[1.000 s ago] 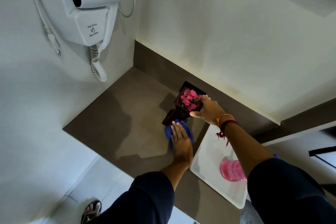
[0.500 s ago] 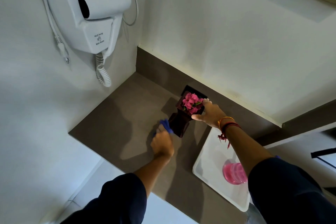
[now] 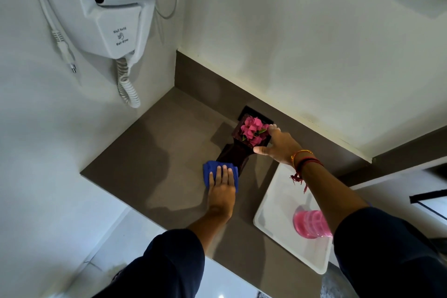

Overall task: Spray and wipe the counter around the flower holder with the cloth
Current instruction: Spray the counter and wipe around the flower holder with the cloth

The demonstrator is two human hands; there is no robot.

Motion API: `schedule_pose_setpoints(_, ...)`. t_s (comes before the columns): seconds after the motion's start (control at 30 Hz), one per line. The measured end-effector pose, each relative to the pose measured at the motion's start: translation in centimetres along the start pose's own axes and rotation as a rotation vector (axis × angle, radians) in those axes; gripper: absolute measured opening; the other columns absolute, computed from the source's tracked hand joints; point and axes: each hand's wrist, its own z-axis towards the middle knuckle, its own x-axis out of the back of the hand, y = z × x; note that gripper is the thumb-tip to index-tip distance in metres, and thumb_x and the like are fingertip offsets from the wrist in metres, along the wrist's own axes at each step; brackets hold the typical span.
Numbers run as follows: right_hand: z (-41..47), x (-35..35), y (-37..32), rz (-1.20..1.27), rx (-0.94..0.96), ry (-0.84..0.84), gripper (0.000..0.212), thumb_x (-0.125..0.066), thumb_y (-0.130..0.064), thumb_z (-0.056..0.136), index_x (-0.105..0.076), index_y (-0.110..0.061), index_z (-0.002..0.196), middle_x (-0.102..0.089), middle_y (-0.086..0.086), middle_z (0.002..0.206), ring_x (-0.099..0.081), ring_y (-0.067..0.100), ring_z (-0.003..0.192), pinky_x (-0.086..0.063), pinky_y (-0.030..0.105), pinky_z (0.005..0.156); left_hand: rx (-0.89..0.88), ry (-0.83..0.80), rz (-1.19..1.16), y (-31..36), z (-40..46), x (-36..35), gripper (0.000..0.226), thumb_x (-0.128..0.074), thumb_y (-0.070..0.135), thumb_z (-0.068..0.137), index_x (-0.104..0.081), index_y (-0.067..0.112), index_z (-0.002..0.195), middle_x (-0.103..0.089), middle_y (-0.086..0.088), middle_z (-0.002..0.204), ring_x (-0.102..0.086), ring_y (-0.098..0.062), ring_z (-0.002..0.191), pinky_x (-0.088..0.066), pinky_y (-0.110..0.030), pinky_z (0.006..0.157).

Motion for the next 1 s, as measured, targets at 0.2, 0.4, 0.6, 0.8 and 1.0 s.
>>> schedule_pose_setpoints(0.2,-0.8,0.5,-0.7,0.003,-0.016,-0.009,0.093,-0.070,-0.041,0.084,-0.018,-0.009,0.154,-0.020,0.019,0.162,-0.028,0.038,0.147,-0.028,0.046,0.118,-0.125,-0.198,0.031,-1.9,0.7,2.9,0.053,-0.043,0.014,0.101,-0.025,0.009,0.150,-0.028,-0.014,0.158,-0.021,-0.031,0.147,-0.017,-0.050,0.121)
schedule_pose_setpoints(0.4,-1.3,0.8,-1.0,0.004,-0.020,-0.014,0.093,-0.070,-0.043,0.085,-0.019,-0.008,0.155,-0.021,0.019,0.162,-0.027,0.037,0.147,-0.028,0.048,0.120,0.353,0.356,-0.971,-0.5,0.2,7.3,0.040,-0.052,0.004,0.094,-0.052,0.006,0.134,-0.066,-0.019,0.122,-0.062,-0.035,0.112,-0.048,-0.035,0.091)
schedule_pose_setpoints(0.6,-0.8,0.6,-1.1,-0.009,-0.011,-0.013,0.088,-0.070,-0.041,0.085,-0.024,-0.011,0.154,-0.028,0.017,0.160,-0.033,0.036,0.144,-0.033,0.050,0.118,0.004,0.389,-1.011,3.6,0.1,7.5,0.075,-0.057,0.000,0.094,-0.013,0.012,0.153,-0.026,-0.009,0.159,-0.026,-0.021,0.146,-0.034,-0.039,0.116)
schedule_pose_setpoints(0.8,0.4,0.3,-0.3,-0.047,0.000,-0.009,0.090,-0.069,-0.044,0.084,-0.023,-0.009,0.153,-0.029,0.019,0.159,-0.036,0.037,0.142,-0.035,0.048,0.116,-0.125,0.383,-0.502,2.0,0.3,3.4,0.082,-0.065,-0.004,0.083,-0.023,0.013,0.152,-0.028,-0.008,0.159,-0.015,-0.024,0.149,-0.028,-0.056,0.117)
schedule_pose_setpoints(1.0,1.0,-0.3,0.5,-0.051,0.006,-0.005,0.096,-0.067,-0.046,0.086,-0.013,-0.007,0.155,-0.017,0.018,0.163,-0.023,0.037,0.149,-0.027,0.048,0.121,-0.389,0.139,-0.010,-1.4,0.2,-0.6,0.072,-0.061,0.010,0.087,-0.029,0.019,0.151,-0.028,0.006,0.159,-0.024,-0.011,0.146,-0.025,-0.059,0.115)
